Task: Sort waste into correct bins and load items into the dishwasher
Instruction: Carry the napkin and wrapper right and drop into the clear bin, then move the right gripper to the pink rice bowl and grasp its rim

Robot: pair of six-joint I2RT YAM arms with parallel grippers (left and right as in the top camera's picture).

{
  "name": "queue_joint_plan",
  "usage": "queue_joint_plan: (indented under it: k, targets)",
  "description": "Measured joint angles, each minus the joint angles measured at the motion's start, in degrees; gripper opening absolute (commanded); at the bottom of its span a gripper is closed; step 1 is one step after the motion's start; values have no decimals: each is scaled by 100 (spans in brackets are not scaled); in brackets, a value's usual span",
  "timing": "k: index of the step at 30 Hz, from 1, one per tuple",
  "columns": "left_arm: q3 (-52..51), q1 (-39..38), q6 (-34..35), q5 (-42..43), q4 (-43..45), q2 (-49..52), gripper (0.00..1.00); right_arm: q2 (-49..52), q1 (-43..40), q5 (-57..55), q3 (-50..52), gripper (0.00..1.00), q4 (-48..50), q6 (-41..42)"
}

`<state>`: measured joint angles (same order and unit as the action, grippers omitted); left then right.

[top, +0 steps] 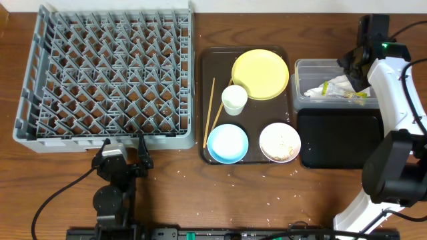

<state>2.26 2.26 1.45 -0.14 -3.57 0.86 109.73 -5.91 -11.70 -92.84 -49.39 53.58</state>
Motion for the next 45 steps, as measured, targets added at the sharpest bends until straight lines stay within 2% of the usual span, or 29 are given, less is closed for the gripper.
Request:
queue_joint_plan:
  k: [4, 7, 14, 23, 30, 37, 45]
  targets:
    - [0, 0, 0, 0, 0, 0, 86, -114, 0, 610, -2, 61, -9, -973]
    - [0, 0, 0, 0, -2, 0, 86, -599, 46, 1370, -11, 64, -267, -1884]
    - [0, 0, 0, 0, 0, 0, 86, -1412, 999, 1827, -162, 66, -1241, -2715]
    - [0, 0, 0, 0, 0, 0, 86, -1353, 2253, 1921, -142, 68, -1657, -2938]
    - [0, 0, 0, 0, -2, 0, 86, -1331, 3126, 1521, -138, 69, -1917, -2981]
    - [0, 0, 0, 0, -2, 0, 86, -1084, 3661, 1300, 74, 61, -2208, -2988]
    - [0, 0, 0, 0, 0, 0, 86, -949, 3777, 1239, 1032, 51, -2131, -2691]
